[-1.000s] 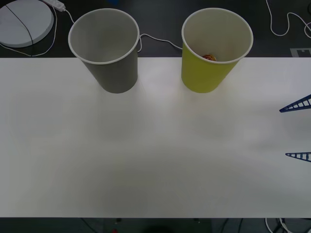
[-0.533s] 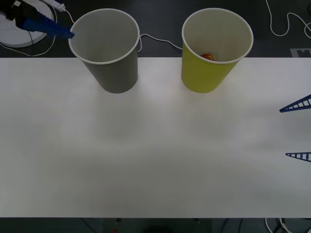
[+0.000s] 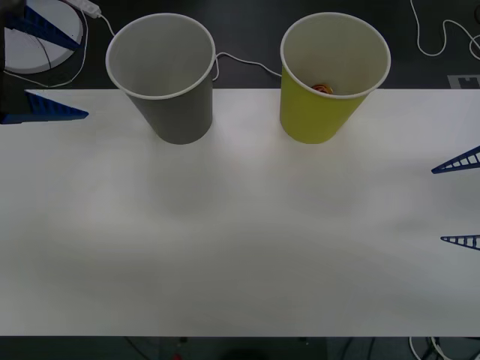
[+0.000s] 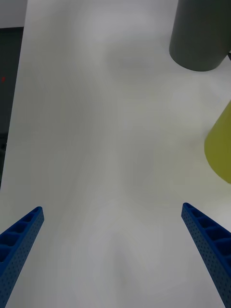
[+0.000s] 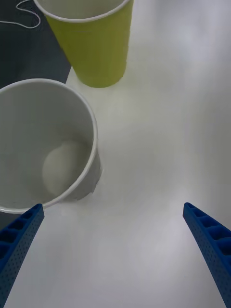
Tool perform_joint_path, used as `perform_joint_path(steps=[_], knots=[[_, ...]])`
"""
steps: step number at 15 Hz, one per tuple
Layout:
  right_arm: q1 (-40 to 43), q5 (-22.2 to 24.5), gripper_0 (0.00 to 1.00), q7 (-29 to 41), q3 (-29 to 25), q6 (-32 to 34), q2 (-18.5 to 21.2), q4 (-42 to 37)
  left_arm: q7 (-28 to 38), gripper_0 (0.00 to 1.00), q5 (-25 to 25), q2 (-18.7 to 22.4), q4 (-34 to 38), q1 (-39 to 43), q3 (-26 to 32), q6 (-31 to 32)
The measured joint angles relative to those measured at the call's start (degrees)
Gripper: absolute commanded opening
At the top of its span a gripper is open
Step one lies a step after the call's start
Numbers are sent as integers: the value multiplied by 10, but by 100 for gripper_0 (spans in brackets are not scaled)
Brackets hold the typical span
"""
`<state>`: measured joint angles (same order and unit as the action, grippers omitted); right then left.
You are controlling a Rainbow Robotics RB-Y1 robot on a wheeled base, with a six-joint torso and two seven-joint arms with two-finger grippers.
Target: Put the can into the green bin and the plastic bottle into the gray bin
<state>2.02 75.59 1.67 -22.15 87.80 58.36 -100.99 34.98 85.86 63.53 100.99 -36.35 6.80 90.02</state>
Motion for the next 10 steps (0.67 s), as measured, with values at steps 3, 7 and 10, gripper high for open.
perform_joint_path(steps=[3, 7, 10], knots=[[0, 0, 100, 0, 0, 0, 0, 0, -69, 100, -15, 0, 3, 46, 29, 0], [0, 0, 100, 0, 0, 0, 0, 0, -153, 100, -29, 0, 23, 122, 63, 0], [0, 0, 100, 0, 0, 0, 0, 0, -213, 100, -38, 0, 35, 174, 82, 0]])
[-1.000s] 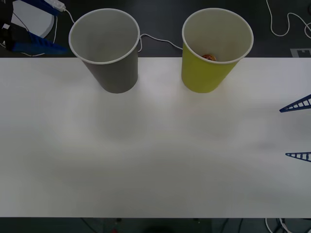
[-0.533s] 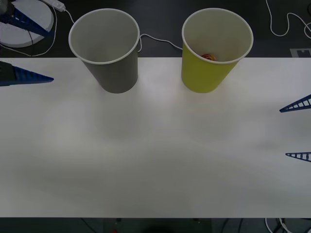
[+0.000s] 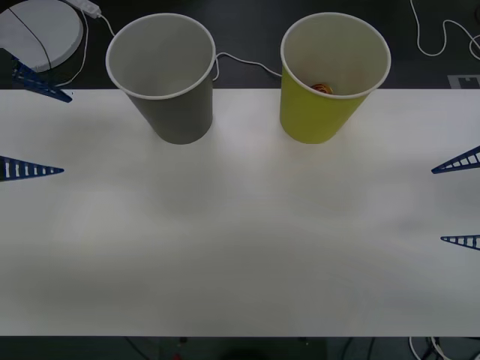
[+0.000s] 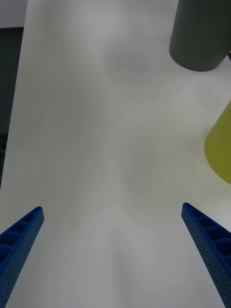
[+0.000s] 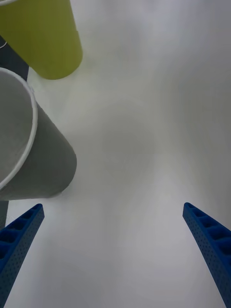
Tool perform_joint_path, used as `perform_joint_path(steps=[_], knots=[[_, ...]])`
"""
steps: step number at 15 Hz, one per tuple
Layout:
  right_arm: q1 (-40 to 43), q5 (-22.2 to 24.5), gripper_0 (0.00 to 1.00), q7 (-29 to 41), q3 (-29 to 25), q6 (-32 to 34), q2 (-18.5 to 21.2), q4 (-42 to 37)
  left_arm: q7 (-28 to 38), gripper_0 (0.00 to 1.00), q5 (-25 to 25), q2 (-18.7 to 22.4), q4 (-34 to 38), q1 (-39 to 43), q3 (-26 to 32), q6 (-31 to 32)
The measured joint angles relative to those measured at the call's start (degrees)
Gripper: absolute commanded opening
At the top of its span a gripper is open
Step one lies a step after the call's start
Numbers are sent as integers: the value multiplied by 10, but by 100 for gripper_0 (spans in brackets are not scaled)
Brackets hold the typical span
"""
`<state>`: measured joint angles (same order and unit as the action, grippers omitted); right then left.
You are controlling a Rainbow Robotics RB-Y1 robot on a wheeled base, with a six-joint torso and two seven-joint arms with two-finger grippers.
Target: Put the can into the green bin and the plastic bottle into the gray bin
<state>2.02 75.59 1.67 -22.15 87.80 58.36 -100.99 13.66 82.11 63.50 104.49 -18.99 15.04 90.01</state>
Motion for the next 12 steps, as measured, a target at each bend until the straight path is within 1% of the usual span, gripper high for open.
perform_joint_path(steps=[3, 7, 9, 12], knots=[[0, 0, 100, 0, 0, 0, 0, 0, -42, 100, -14, 0, 1, 35, 8, 0], [0, 0, 100, 0, 0, 0, 0, 0, -54, 100, -39, -1, 4, 62, 8, 0], [0, 0, 100, 0, 0, 0, 0, 0, -57, 100, -41, -10, 5, 70, 8, 0], [0, 0, 100, 0, 0, 0, 0, 0, -56, 100, -33, -39, 5, 73, 8, 0]])
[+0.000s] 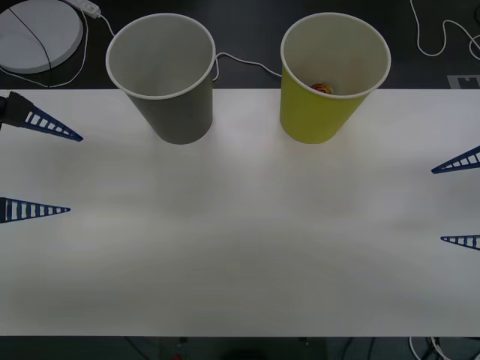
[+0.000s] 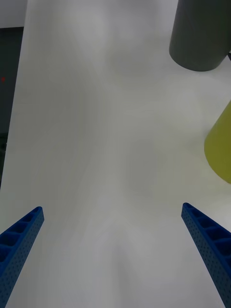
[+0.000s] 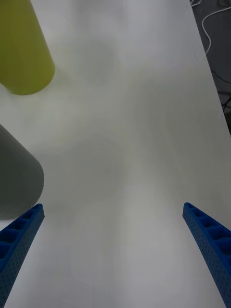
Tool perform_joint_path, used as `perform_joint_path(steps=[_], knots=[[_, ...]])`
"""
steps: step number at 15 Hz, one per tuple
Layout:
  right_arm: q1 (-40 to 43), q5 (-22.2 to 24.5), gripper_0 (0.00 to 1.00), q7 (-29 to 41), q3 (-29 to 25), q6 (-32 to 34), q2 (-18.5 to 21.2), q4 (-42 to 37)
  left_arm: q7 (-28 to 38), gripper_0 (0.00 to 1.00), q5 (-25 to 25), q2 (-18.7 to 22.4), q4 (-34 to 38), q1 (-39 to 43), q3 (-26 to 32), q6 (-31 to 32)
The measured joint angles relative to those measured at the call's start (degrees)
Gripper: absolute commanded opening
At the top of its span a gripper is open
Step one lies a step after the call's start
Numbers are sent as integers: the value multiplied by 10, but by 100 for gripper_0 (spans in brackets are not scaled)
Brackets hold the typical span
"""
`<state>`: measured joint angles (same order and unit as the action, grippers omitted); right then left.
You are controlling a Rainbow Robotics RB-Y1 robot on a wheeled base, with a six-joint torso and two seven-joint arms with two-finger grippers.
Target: Put the can into the green bin and the plastic bottle into the gray bin
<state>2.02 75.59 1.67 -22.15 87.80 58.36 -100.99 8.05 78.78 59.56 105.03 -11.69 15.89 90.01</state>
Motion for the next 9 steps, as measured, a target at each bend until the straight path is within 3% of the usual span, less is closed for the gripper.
perform_joint_path(steps=[4, 9], knots=[[0, 0, 100, 0, 0, 0, 0, 0, 5, 100, 15, -26, 5, -1, -1, 0], [0, 0, 100, 0, 0, 0, 0, 0, 3, 100, 17, -30, 6, -1, -1, 0]])
